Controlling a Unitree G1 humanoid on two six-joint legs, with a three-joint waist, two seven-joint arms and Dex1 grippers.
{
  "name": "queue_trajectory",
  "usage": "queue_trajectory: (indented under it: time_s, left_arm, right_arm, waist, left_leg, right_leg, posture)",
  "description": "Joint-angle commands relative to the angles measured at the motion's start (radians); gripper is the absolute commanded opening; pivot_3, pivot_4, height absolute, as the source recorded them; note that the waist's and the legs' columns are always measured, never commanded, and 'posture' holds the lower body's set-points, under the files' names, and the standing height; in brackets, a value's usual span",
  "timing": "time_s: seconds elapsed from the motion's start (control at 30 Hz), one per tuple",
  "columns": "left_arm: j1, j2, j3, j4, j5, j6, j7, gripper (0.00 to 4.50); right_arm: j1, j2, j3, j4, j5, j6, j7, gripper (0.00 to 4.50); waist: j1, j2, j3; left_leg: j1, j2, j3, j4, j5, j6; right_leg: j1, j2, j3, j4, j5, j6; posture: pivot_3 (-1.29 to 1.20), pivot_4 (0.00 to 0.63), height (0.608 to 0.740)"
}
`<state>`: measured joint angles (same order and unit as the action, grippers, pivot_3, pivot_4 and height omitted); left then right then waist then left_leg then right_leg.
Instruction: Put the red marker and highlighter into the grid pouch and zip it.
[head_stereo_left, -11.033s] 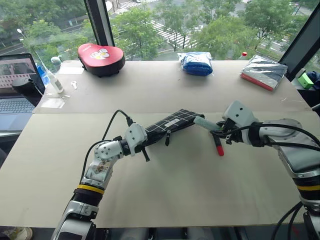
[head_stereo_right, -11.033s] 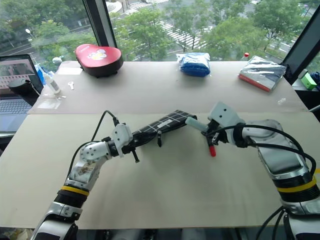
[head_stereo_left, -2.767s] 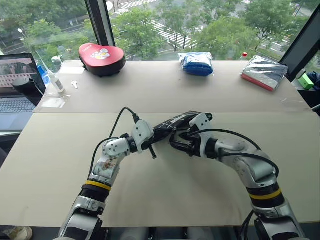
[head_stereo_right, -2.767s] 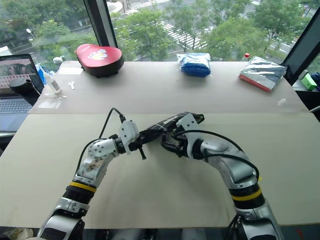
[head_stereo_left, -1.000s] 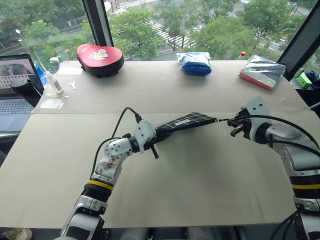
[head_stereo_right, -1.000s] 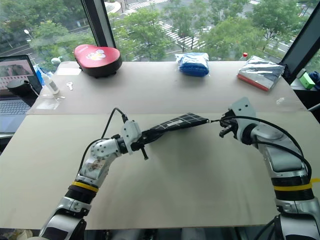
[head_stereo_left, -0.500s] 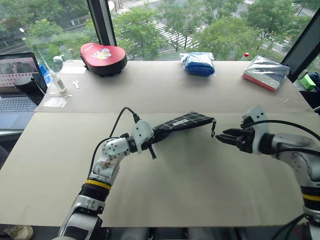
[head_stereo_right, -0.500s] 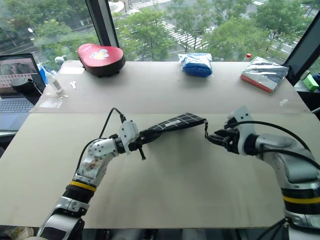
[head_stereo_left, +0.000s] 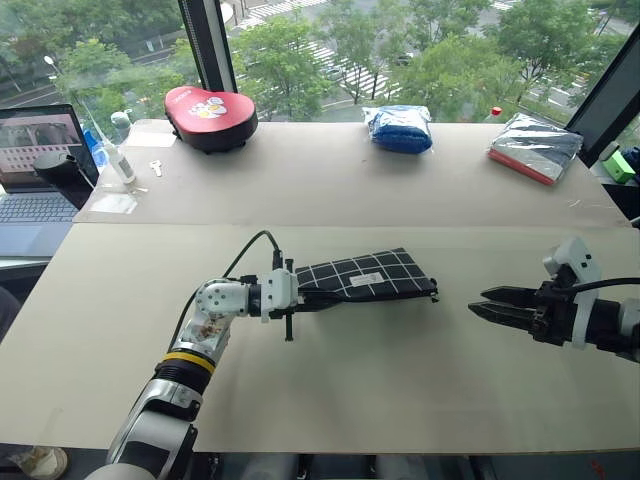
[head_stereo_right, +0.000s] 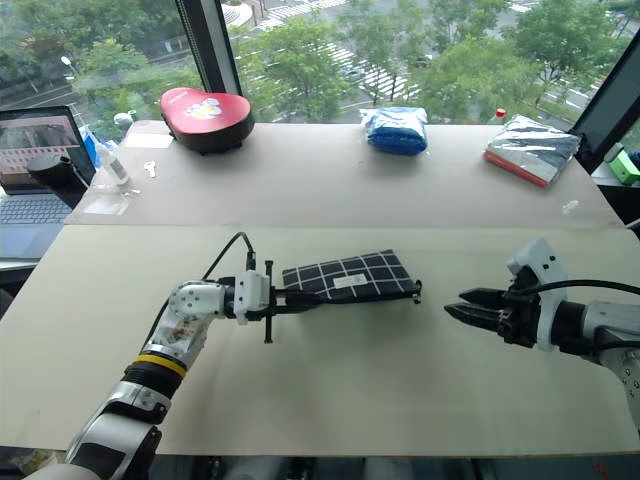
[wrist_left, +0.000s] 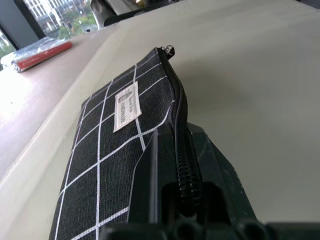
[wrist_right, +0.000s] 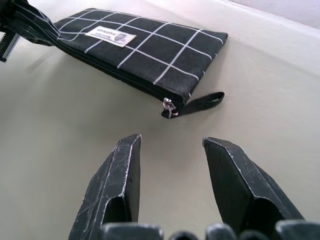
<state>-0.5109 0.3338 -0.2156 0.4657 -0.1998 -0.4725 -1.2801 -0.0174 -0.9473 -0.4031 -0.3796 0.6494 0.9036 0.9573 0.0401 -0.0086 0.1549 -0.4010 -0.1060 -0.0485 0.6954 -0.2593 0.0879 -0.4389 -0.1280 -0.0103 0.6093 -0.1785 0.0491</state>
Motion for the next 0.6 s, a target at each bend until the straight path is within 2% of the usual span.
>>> queue_trajectory:
  time_s: [0.03, 0.27, 0.33, 0.4, 0.47, 0.5, 0.57, 0.6]
  left_arm:
    - [-0.025, -0.017, 0.005, -0.006, -0.048, -0.041, -0.043, 0.00]
    - [-0.048, -0.005, -0.004, 0.088, 0.004, -0.116, -0.076, 0.00]
    - [-0.061, -0.006, -0.007, 0.129, 0.024, -0.118, -0.065, 0.80]
    - [-0.063, -0.009, -0.008, 0.130, 0.007, -0.084, -0.085, 1.36]
    - [-0.059, -0.011, -0.003, 0.120, 0.003, -0.062, -0.079, 2.24]
    - [-0.057, -0.011, 0.003, 0.111, 0.006, -0.052, -0.061, 2.49]
    - [-0.037, -0.002, 0.018, 0.056, -0.010, 0.037, -0.029, 3.32]
    - [-0.016, 0.013, 0.025, -0.004, -0.044, 0.121, -0.029, 3.58]
  right_arm:
    - [0.001, -0.002, -0.036, -0.041, 0.033, -0.002, -0.009, 2.22]
    - [0.002, -0.014, -0.047, -0.071, 0.099, 0.030, 0.002, 2.22]
    - [0.011, -0.018, -0.032, -0.087, 0.100, 0.023, 0.001, 2.27]
    - [0.014, -0.017, -0.028, -0.100, 0.108, 0.021, -0.002, 2.27]
    - [0.011, -0.012, -0.032, -0.105, 0.115, 0.018, -0.003, 2.27]
    - [0.009, -0.010, -0.034, -0.105, 0.113, 0.012, -0.004, 2.27]
    - [0.008, -0.009, -0.041, -0.105, 0.112, 0.000, -0.005, 2.27]
    - [0.008, -0.009, -0.047, -0.102, 0.113, -0.004, -0.005, 2.27]
  waist:
    - [0.000, 0.000, 0.000]
    - [0.000, 0.000, 0.000]
    - [0.000, 0.000, 0.000]
    - [0.000, 0.000, 0.000]
    - [0.001, 0.000, 0.000]
    - [0.000, 0.000, 0.000]
    - [0.000, 0.000, 0.000]
    - [0.000, 0.000, 0.000]
  left_leg:
    - [0.000, 0.000, 0.000, 0.000, 0.000, 0.000]
    - [0.000, 0.000, 0.000, 0.000, 0.000, 0.000]
    - [0.000, 0.000, 0.000, 0.000, 0.000, 0.001]
    - [0.000, 0.000, 0.000, 0.000, 0.000, 0.001]
    - [0.000, 0.000, 0.000, 0.000, 0.000, 0.001]
    - [0.000, 0.000, 0.000, 0.001, 0.000, 0.001]
    - [0.000, 0.000, 0.000, 0.001, 0.000, 0.001]
    - [0.000, 0.000, 0.000, 0.001, 0.000, 0.001]
  right_leg:
    - [0.000, 0.000, 0.000, 0.000, 0.000, 0.000]
    - [0.000, 0.000, 0.000, 0.000, 0.000, 0.000]
    - [0.000, 0.000, 0.000, 0.000, 0.000, 0.000]
    - [0.000, 0.000, 0.000, 0.000, 0.000, 0.000]
    - [0.000, 0.000, -0.001, 0.000, 0.000, 0.000]
    - [0.000, 0.000, -0.001, 0.000, 0.000, 0.000]
    - [0.000, 0.000, -0.001, 0.000, 0.000, 0.000]
    - [0.000, 0.000, -0.001, 0.000, 0.000, 0.000]
  posture:
    - [0.00, 0.150, 0.740]
    - [0.00, 0.150, 0.740]
    - [0.00, 0.150, 0.740]
    - [0.00, 0.150, 0.740]
    - [0.00, 0.150, 0.740]
    - [0.00, 0.150, 0.740]
    - [0.00, 0.150, 0.740]
    - [0.00, 0.150, 0.740]
